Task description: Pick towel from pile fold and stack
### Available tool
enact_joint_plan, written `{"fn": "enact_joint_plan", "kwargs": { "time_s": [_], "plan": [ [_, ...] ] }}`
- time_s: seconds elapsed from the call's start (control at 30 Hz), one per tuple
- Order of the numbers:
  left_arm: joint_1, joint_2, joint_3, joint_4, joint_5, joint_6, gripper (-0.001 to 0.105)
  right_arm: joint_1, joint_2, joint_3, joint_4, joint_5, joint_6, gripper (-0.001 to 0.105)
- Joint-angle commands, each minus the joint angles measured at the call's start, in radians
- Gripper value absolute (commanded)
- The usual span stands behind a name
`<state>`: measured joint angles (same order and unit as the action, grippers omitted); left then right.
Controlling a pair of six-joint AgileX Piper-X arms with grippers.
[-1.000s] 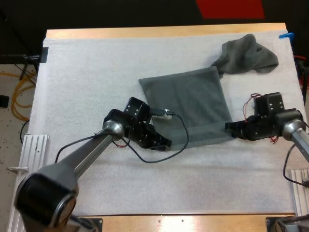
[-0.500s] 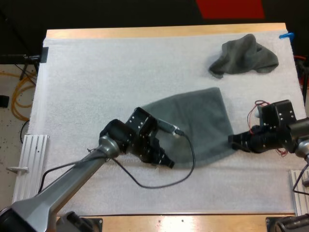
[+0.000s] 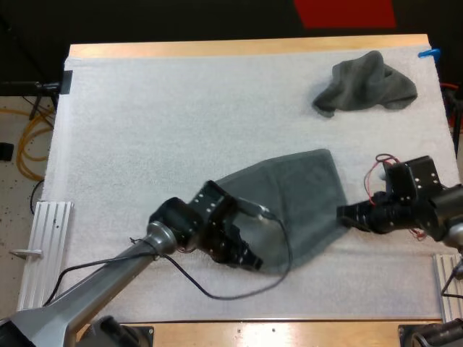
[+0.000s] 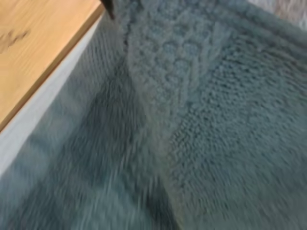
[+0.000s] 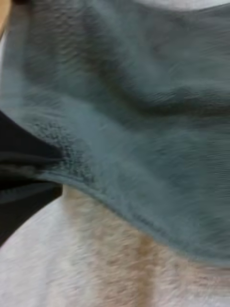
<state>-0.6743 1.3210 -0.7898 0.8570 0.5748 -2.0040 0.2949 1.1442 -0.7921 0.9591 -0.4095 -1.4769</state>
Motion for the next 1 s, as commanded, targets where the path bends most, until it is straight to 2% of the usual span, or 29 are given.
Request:
{"fn": "enact_joint_plan", "kwargs": {
  "time_s": [0.0,0.13,0.23,0.3,0.4,0.57,0.7,0.97],
  "plan": [
    [0.037,-0.005,0.014,-0.064,0.059,-0.040,0.000,-0.001,0.029,-0.002,-0.047,-0.019,0.017,0.000],
    [0.154,-0.004,0.057,-0.264,0.153,-0.151,0.000,-0.001,0.125,-0.002,-0.168,-0.059,0.059,0.000],
    [0.247,0.046,0.064,-0.395,0.236,-0.242,0.000,-0.001,0.216,-0.002,-0.312,-0.067,0.141,0.000],
    [0.273,0.114,0.063,-0.452,0.295,-0.272,0.000,-0.001,0.261,-0.002,-0.392,-0.067,0.189,0.000],
    [0.274,0.171,0.062,-0.478,0.313,-0.285,0.000,-0.001,0.295,-0.002,-0.445,-0.051,0.226,0.000],
    [0.278,0.225,0.062,-0.501,0.307,-0.285,0.000,-0.001,0.335,-0.002,-0.499,0.027,0.247,0.000],
    [0.279,0.233,0.062,-0.541,0.203,-0.250,0.000,-0.001,0.371,-0.002,-0.583,0.095,0.247,0.000],
    [0.282,0.233,0.062,-0.577,0.102,-0.241,0.000,-0.001,0.377,-0.002,-0.658,0.199,0.247,0.000]
  ]
}}
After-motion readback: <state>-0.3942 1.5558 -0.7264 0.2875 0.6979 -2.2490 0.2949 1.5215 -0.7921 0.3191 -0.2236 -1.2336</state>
